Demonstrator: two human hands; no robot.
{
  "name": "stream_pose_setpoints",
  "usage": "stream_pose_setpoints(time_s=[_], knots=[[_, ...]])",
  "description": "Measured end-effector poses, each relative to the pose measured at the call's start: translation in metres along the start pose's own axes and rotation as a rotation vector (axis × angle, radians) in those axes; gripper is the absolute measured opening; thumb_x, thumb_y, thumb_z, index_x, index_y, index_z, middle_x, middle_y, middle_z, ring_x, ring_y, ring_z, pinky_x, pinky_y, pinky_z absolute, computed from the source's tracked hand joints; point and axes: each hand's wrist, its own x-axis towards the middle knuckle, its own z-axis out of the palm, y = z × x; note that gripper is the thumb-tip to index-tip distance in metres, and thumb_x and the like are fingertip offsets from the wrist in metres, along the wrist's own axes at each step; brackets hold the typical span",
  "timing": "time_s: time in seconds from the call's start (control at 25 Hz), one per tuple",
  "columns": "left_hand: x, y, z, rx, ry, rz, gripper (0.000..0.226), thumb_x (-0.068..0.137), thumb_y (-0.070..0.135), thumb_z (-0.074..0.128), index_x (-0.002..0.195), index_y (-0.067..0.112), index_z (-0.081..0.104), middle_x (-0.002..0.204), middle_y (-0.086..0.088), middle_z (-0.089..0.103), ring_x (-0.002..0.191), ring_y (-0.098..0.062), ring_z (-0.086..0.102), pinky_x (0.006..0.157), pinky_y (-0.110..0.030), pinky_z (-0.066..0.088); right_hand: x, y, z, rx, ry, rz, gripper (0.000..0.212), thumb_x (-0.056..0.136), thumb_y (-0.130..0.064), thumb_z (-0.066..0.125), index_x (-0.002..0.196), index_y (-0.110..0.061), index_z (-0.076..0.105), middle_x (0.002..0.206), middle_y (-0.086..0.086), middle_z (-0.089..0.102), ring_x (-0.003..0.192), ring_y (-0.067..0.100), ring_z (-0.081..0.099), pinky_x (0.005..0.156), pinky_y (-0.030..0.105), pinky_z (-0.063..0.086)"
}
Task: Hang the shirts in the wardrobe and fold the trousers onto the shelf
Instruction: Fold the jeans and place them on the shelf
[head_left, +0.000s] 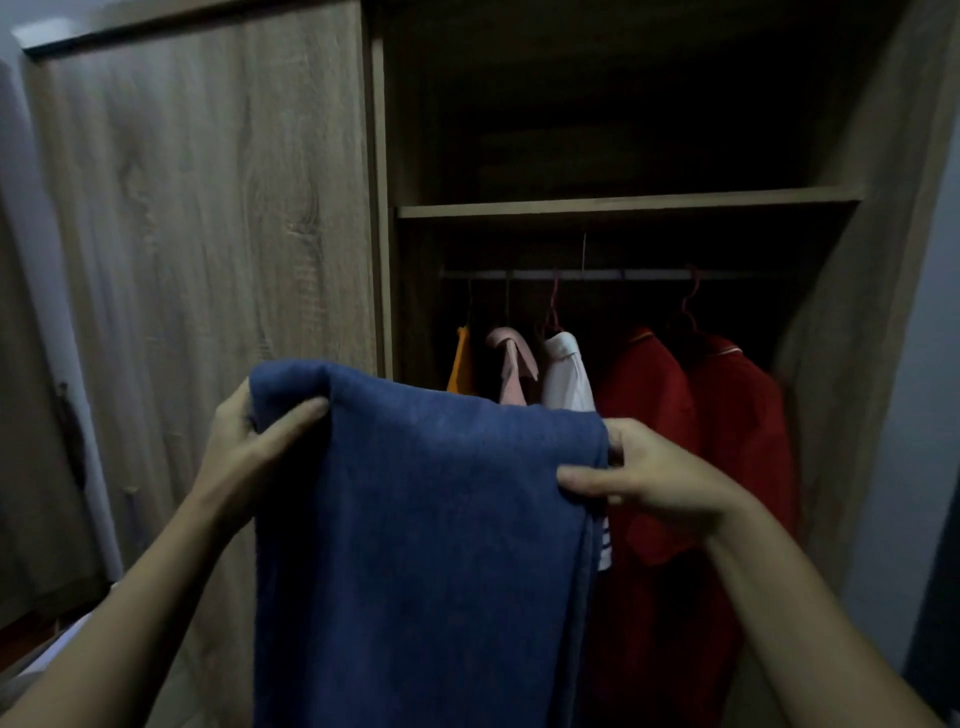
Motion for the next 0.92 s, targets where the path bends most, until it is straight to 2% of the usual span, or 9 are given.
stream_pose_setpoints(time_s=[0.12, 0.24, 0.32, 0.4, 0.48, 0.56, 0.68, 0.84, 0.92], knots=[[0.003, 0.009, 0.005, -0.038, -0.009, -0.11, 0.018, 0.079, 0.032, 0.068, 0.092, 0.022, 0.063, 0.079, 0.01, 0.073, 0.074, -0.004, 0.069, 0.068, -0.027, 0.048, 0.015, 0.011, 0.014, -0.059, 0.418, -0.157, 0.022, 0.092, -0.021, 0.054, 0.105, -0.007, 0.065, 0.088, 0.002, 0.074, 0.08, 0.007, 0.069, 0.064, 0.02, 0.054], [0.001, 0.014, 0.016, -0.098, 0.069, -0.167, 0.007, 0.09, 0.022, 0.055, 0.092, 0.021, 0.062, 0.077, 0.006, 0.072, 0.069, -0.002, 0.068, 0.064, -0.023, 0.047, 0.028, 0.026, 0.027, -0.246, 0.792, -0.313, 0.037, 0.085, -0.055, 0.054, 0.103, -0.023, 0.059, 0.112, -0.003, 0.057, 0.096, -0.008, 0.056, 0.087, 0.025, 0.051], [-0.002, 0.019, 0.023, -0.129, 0.117, -0.157, 0.009, 0.091, 0.024, 0.054, 0.092, 0.022, 0.063, 0.082, 0.004, 0.07, 0.071, -0.001, 0.068, 0.06, -0.019, 0.05, 0.034, 0.029, 0.028, -0.273, 0.764, -0.353, 0.073, 0.071, -0.071, 0.054, 0.124, -0.02, 0.049, 0.132, -0.002, 0.048, 0.117, -0.001, 0.049, 0.1, 0.027, 0.044], [0.0, 0.02, 0.026, -0.138, 0.157, -0.133, 0.01, 0.092, 0.029, 0.054, 0.096, 0.024, 0.062, 0.09, 0.005, 0.069, 0.077, -0.003, 0.068, 0.064, -0.02, 0.051, 0.044, 0.029, 0.024, -0.173, 0.744, -0.375, 0.083, 0.074, -0.071, 0.051, 0.135, -0.015, 0.044, 0.137, 0.005, 0.051, 0.126, 0.016, 0.05, 0.105, 0.042, 0.042], [0.002, 0.021, 0.025, -0.076, 0.171, -0.116, 0.012, 0.093, 0.036, 0.052, 0.098, 0.028, 0.06, 0.095, 0.004, 0.067, 0.08, -0.004, 0.067, 0.069, -0.024, 0.05, 0.053, 0.027, 0.019, -0.102, 0.785, -0.401, 0.071, 0.083, -0.064, 0.047, 0.132, -0.014, 0.049, 0.133, 0.007, 0.057, 0.124, 0.02, 0.052, 0.103, 0.047, 0.043], [0.003, 0.019, 0.025, 0.099, 0.188, -0.049, 0.014, 0.093, 0.04, 0.05, 0.095, 0.029, 0.058, 0.089, 0.005, 0.064, 0.076, -0.007, 0.064, 0.066, -0.023, 0.048, 0.057, 0.028, 0.019, -0.135, 0.865, -0.405, 0.053, 0.091, -0.057, 0.039, 0.122, -0.019, 0.057, 0.12, 0.003, 0.065, 0.113, 0.009, 0.059, 0.096, 0.037, 0.049], [0.001, 0.015, 0.02, 0.542, 0.251, 0.139, 0.026, 0.093, 0.047, 0.046, 0.094, 0.021, 0.052, 0.07, 0.01, 0.055, 0.063, -0.002, 0.052, 0.057, -0.021, 0.041, 0.054, 0.031, 0.025, -0.219, 0.989, -0.394, 0.035, 0.099, -0.039, 0.033, 0.085, -0.02, 0.058, 0.067, -0.005, 0.058, 0.06, -0.005, 0.054, 0.057, 0.012, 0.042], [0.004, 0.018, 0.022, 0.47, 0.283, 0.12, 0.027, 0.095, 0.046, 0.044, 0.096, 0.02, 0.053, 0.072, 0.009, 0.055, 0.062, 0.007, 0.055, 0.057, -0.01, 0.04, 0.052, 0.03, 0.029, -0.179, 0.925, -0.415, 0.032, 0.095, -0.049, 0.029, 0.101, -0.026, 0.05, 0.087, -0.007, 0.055, 0.076, -0.003, 0.05, 0.077, 0.027, 0.047], [0.009, 0.025, 0.023, 0.338, 0.317, 0.065, 0.021, 0.096, 0.042, 0.044, 0.091, 0.024, 0.054, 0.078, 0.012, 0.056, 0.064, 0.017, 0.054, 0.057, 0.0, 0.038, 0.047, 0.034, 0.026, -0.111, 0.782, -0.459, 0.024, 0.089, -0.054, 0.038, 0.104, -0.035, 0.038, 0.1, -0.006, 0.055, 0.081, -0.008, 0.054, 0.076, 0.023, 0.048]])
